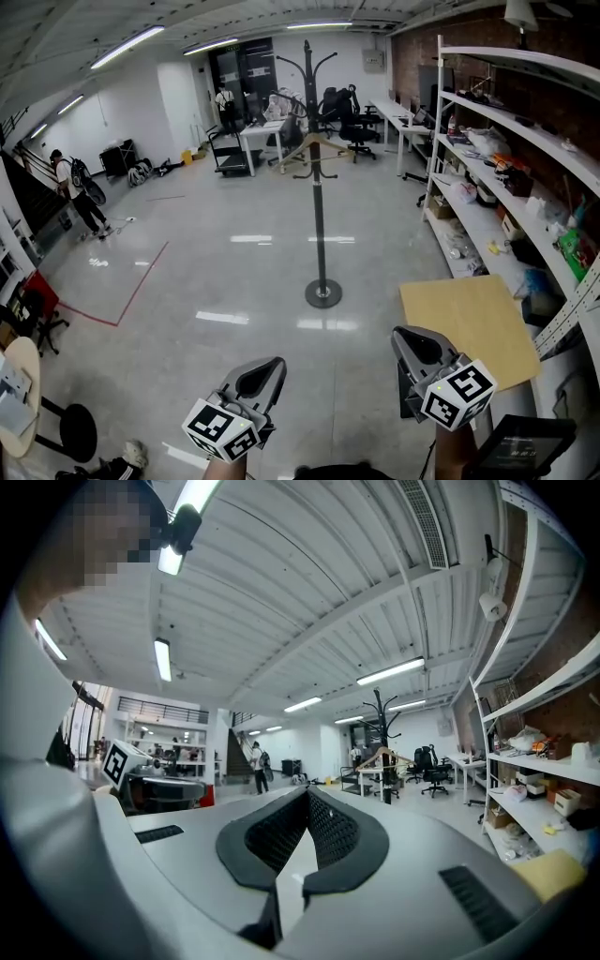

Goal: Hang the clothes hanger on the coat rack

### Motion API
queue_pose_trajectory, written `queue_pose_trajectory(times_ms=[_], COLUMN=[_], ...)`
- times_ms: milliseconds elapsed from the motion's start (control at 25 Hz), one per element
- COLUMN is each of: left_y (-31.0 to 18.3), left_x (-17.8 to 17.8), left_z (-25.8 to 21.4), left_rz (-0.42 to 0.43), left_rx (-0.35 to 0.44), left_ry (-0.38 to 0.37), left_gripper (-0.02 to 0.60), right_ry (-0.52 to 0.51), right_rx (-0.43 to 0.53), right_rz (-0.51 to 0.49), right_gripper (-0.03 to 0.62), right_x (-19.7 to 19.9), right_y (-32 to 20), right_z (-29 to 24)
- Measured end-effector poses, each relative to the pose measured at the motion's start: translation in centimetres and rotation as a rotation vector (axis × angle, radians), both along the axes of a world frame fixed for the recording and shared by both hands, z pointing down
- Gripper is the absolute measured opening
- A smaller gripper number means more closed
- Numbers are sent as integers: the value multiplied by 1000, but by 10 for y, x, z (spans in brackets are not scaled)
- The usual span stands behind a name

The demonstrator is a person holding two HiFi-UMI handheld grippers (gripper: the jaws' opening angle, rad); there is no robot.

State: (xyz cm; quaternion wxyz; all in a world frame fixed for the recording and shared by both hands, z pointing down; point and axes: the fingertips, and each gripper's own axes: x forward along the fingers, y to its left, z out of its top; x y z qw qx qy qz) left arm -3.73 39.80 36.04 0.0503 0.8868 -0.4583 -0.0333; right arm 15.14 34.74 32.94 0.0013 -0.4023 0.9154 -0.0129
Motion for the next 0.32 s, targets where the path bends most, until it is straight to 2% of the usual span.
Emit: queue_pose_trajectory(times_ms=[320], left_y=[12], left_x=[-3], left_z=[0], left_rz=[8], left_rx=[-5], left_ry=[10], left_gripper=[0], right_ry=[6], right_rx=[3], right_rz=[13], right_gripper=[6], right_x=[2], right_y=[10], right_z=[-3])
